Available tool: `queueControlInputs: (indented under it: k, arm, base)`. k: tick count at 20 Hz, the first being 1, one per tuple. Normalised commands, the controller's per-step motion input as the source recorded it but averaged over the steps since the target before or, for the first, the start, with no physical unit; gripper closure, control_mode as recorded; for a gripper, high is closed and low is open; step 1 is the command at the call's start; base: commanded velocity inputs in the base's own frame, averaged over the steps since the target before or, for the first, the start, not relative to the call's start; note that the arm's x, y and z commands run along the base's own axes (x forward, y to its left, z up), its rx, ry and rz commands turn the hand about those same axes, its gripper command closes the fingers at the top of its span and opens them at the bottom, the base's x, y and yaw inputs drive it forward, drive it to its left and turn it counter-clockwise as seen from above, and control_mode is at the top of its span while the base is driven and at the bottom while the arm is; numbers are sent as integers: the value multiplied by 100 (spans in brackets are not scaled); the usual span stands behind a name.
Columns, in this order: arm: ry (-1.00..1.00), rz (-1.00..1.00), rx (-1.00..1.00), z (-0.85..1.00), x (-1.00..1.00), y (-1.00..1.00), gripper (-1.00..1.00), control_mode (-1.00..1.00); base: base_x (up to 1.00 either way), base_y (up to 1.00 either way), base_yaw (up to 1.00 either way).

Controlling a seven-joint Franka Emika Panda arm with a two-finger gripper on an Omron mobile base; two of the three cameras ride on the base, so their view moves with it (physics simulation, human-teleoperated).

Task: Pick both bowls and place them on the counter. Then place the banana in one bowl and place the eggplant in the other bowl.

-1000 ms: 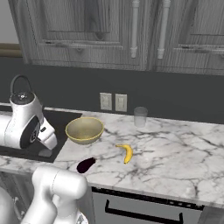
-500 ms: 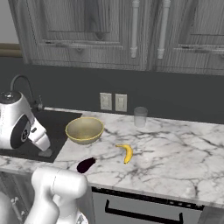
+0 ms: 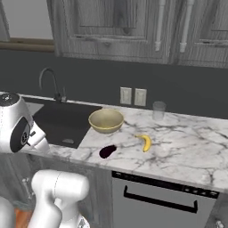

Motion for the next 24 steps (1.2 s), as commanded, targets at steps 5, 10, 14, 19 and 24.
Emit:
queueControlInputs:
  k: [5,10,14,19,24]
  arm:
    - [0,0,0,0,0,0,-100,100]
    - [0,0,0,0,0,0,-100,100]
    - [0,0,0,0,0,0,-100,100]
    - [0,0,0,0,0,0,-100,100]
    - [0,0,0,0,0,0,-100,100]
  base:
    - [-13,50,29]
    - [16,68,41]
    - [8,82,44]
    - [39,51,44]
    - [48,27,45]
